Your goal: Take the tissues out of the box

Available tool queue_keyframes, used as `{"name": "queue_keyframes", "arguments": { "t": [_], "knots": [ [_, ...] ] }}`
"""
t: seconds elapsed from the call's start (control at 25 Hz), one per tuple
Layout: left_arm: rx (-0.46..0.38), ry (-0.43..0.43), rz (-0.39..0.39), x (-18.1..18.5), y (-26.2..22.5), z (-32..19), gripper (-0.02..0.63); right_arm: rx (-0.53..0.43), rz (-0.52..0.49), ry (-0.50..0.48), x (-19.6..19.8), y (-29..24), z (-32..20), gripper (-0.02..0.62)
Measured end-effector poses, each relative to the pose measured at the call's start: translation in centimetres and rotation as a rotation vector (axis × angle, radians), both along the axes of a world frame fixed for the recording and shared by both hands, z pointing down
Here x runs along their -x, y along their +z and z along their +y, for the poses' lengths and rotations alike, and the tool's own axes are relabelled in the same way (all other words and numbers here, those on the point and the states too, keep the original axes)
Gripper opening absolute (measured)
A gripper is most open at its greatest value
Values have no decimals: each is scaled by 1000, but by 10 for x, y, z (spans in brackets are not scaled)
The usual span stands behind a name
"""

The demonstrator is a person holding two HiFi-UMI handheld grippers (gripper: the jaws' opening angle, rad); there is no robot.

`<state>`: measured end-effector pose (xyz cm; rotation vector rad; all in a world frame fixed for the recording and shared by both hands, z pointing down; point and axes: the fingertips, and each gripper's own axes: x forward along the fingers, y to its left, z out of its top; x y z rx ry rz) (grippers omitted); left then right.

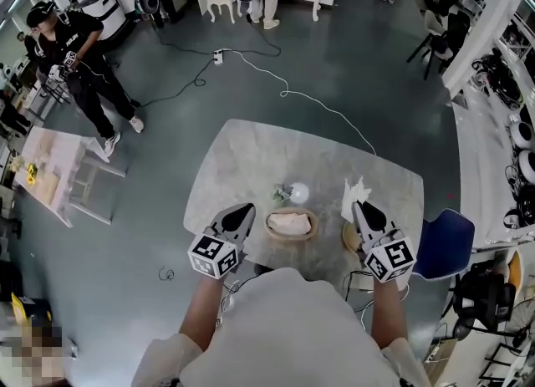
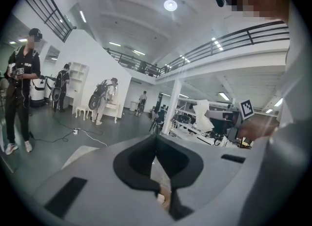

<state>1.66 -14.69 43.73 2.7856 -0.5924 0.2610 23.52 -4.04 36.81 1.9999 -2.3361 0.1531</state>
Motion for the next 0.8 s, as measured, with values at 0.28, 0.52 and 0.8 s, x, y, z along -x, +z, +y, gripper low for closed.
{"name": "queue_keyframes", "arguments": {
  "t": [0.28,0.52,0.8],
  "knots": [
    [7,-12,-1,6,5,0,9,3,-6,-6,4,3,-2,40],
    [4,-25,-2,8,3,-3,9,3,-11,-20,7,5,-6,40],
    [4,-24,-4,13,3,-2,9,7,-12,-31,13,8,-9,40]
  ]
}}
